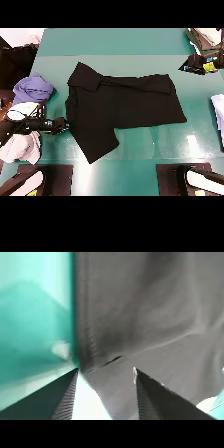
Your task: Fold the shirts.
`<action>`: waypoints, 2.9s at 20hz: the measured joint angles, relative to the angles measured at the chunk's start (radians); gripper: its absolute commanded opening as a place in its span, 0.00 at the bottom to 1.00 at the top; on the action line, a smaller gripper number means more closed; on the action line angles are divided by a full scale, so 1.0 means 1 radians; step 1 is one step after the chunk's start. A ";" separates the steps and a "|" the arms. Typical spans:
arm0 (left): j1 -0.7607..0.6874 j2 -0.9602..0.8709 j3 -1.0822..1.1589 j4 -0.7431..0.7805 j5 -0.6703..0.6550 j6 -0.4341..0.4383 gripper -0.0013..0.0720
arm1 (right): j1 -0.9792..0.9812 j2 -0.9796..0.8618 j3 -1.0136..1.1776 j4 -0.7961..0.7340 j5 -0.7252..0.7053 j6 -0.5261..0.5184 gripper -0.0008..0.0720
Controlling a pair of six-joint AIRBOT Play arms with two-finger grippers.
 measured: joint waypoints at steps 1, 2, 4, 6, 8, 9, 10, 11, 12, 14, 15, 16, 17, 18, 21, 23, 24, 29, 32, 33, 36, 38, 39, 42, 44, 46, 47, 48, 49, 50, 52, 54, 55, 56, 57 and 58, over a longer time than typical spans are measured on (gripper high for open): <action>0.000 0.002 -0.010 -0.025 0.010 0.019 0.60 | 0.000 0.000 0.000 0.000 0.006 0.000 0.43; -0.001 0.002 -0.016 -0.042 0.018 0.032 0.56 | 0.000 0.000 0.000 0.000 0.011 0.000 0.43; -0.002 0.003 -0.026 -0.059 0.042 0.050 0.06 | -0.002 0.000 0.000 0.000 0.029 -0.003 0.43; -0.003 0.004 -0.028 -0.085 0.056 0.061 0.05 | -0.013 0.002 -0.014 0.003 0.052 -0.011 0.43; -0.002 0.005 -0.016 -0.090 0.055 0.067 0.05 | -0.037 0.016 -0.064 0.021 0.079 -0.031 0.43; -0.002 0.005 0.003 -0.089 0.049 0.068 0.05 | -0.057 0.027 -0.106 0.027 0.089 -0.041 0.43; -0.001 0.005 0.031 -0.072 0.035 0.070 0.05 | -0.079 0.039 -0.151 0.032 0.097 -0.057 0.43; -0.001 0.005 0.066 -0.055 0.016 0.071 0.05 | -0.110 0.053 -0.206 0.039 0.101 -0.079 0.43; -0.001 0.006 0.103 -0.038 -0.003 0.072 0.05 | -0.146 0.065 -0.262 0.039 0.107 -0.103 0.43; 0.000 0.006 0.185 0.004 -0.037 0.073 0.05 | -0.223 0.080 -0.367 0.046 0.109 -0.144 0.54; -0.001 0.006 0.227 0.017 -0.050 0.073 0.05 | -0.269 0.085 -0.423 0.046 0.109 -0.166 0.55; 0.000 0.006 0.262 0.031 -0.058 0.073 0.05 | -0.313 0.087 -0.472 0.046 0.103 -0.186 0.55; 0.000 0.006 0.294 0.039 -0.066 0.072 0.05 | -0.359 0.084 -0.520 0.049 0.090 -0.206 0.55; 0.000 0.006 0.323 0.044 -0.072 0.068 0.05 | -0.399 0.076 -0.560 0.051 0.078 -0.224 0.55; -0.001 0.006 0.372 0.055 -0.085 0.050 0.05 | -0.488 0.023 -0.653 0.054 0.056 -0.279 0.55; 0.000 0.006 0.385 0.058 -0.095 0.040 0.05 | -0.513 -0.026 -0.690 0.070 0.049 -0.315 0.55; -0.001 0.006 0.389 0.059 -0.101 0.035 0.05 | -0.517 -0.051 -0.703 0.084 0.045 -0.328 0.55; 0.000 0.006 0.398 0.062 -0.117 0.019 0.05 | -0.485 -0.135 -0.726 0.136 0.058 -0.364 0.54; 0.000 0.005 0.399 0.062 -0.119 0.016 0.05 | -0.451 -0.153 -0.731 0.133 0.047 -0.372 0.19; 0.000 0.005 0.399 0.062 -0.122 0.015 0.05 | -0.443 -0.156 -0.732 0.130 0.046 -0.373 0.07; 0.000 0.005 0.409 0.061 -0.130 0.008 0.05 | -0.424 -0.159 -0.735 0.130 0.058 -0.383 0.04; 0.000 0.005 0.444 0.058 -0.134 -0.011 0.05 | -0.418 -0.138 -0.731 0.140 0.063 -0.387 0.04; -0.001 0.005 0.481 0.058 -0.137 -0.019 0.05 | -0.417 -0.115 -0.720 0.169 0.065 -0.388 0.03; -0.001 0.006 0.656 0.054 -0.171 -0.033 0.05 | -0.414 -0.012 -0.635 0.321 0.081 -0.390 0.03; -0.001 0.007 0.834 0.040 -0.200 -0.037 0.05 | -0.414 0.077 -0.533 0.440 0.076 -0.380 0.03; 0.000 0.007 1.033 0.024 -0.219 -0.048 0.05 | -0.413 0.169 -0.402 0.528 0.044 -0.362 0.03; 0.000 0.007 1.133 0.017 -0.227 -0.051 0.05 | -0.413 0.213 -0.331 0.559 0.023 -0.349 0.03; 0.000 0.007 1.243 0.010 -0.232 -0.057 0.05 | -0.413 0.257 -0.252 0.583 -0.006 -0.341 0.03; -0.001 0.008 1.343 0.004 -0.233 -0.064 0.05 | -0.413 0.298 -0.171 0.595 -0.035 -0.330 0.03; 0.000 0.010 1.445 0.000 -0.233 -0.074 0.05 | -0.413 0.334 -0.097 0.600 -0.060 -0.321 0.03; 0.000 0.031 1.592 -0.017 -0.216 -0.093 0.05 | -0.413 0.399 0.053 0.575 -0.104 -0.291 0.03; 0.000 0.079 1.673 -0.039 -0.172 -0.104 0.05 | -0.413 0.450 0.191 0.498 -0.130 -0.245 0.03; 0.000 0.111 1.698 -0.050 -0.144 -0.108 0.05 | -0.413 0.470 0.255 0.442 -0.134 -0.219 0.03; 0.000 0.142 1.715 -0.058 -0.119 -0.110 0.05 | -0.413 0.485 0.309 0.385 -0.130 -0.192 0.03; 0.000 0.173 1.727 -0.065 -0.095 -0.111 0.05 | -0.413 0.497 0.362 0.318 -0.116 -0.164 0.03; 0.000 0.204 1.737 -0.070 -0.071 -0.111 0.05 | -0.413 0.500 0.409 0.259 -0.093 -0.138 0.03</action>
